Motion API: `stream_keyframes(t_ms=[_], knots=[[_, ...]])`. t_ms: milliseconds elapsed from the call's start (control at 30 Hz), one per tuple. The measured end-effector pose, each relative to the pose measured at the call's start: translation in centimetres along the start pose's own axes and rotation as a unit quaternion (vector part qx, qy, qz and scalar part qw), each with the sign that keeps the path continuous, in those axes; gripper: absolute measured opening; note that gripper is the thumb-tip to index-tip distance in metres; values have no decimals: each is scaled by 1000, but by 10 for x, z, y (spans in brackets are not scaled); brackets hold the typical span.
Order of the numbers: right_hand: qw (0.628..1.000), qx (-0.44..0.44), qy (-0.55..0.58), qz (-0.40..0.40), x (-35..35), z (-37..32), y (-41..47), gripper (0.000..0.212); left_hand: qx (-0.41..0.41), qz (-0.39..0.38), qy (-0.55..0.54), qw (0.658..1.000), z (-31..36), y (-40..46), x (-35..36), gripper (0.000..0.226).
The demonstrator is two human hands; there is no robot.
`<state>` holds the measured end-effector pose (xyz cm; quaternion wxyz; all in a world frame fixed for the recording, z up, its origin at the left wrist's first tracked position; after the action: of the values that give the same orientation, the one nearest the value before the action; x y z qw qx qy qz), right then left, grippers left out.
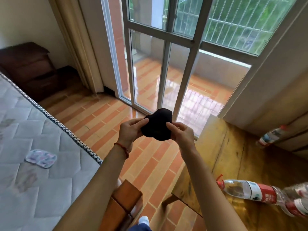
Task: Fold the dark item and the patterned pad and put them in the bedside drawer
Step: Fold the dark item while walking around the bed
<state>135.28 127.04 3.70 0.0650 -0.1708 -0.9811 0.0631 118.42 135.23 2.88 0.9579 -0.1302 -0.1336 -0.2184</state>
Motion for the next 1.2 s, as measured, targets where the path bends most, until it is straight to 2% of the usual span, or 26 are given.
stream_keyframes(t_ms=[100,267,467,633,767,867,1000,1200], knots=[[1000,0,1,-21,17,-1,25,13,1,15,-6,1000,5,17,-19,4],[999,13,-6,-45,43,3,63,25,5,50,-18,999,12,38,-47,4],[996,3,-11,-90,75,-9,107,14,17,91,-25,995,29,64,-79,3],[993,11,-13,-115,94,-13,146,21,26,121,-20,992,43,90,-99,3],[990,15,-5,-143,107,-15,185,12,28,155,-24,987,49,118,-114,7],[986,8,-5,-168,115,-25,222,8,42,177,-29,983,60,144,-118,3],[981,13,-15,-191,119,-45,278,18,64,205,-35,976,82,187,-119,4],[974,-8,-46,-222,107,-81,366,2,79,236,-40,968,112,267,-106,1]])
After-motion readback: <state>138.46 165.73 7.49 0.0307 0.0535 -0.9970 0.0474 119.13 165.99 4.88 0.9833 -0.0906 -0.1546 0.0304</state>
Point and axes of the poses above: each hand's wrist, its own y-axis towards the middle knuckle, its own x-axis out of the palm, z = x × y, the point moved 10 cm from there along y, towards the middle knuckle, and after that the axes turned 12 degrees about -z, right-handed, at the moved point
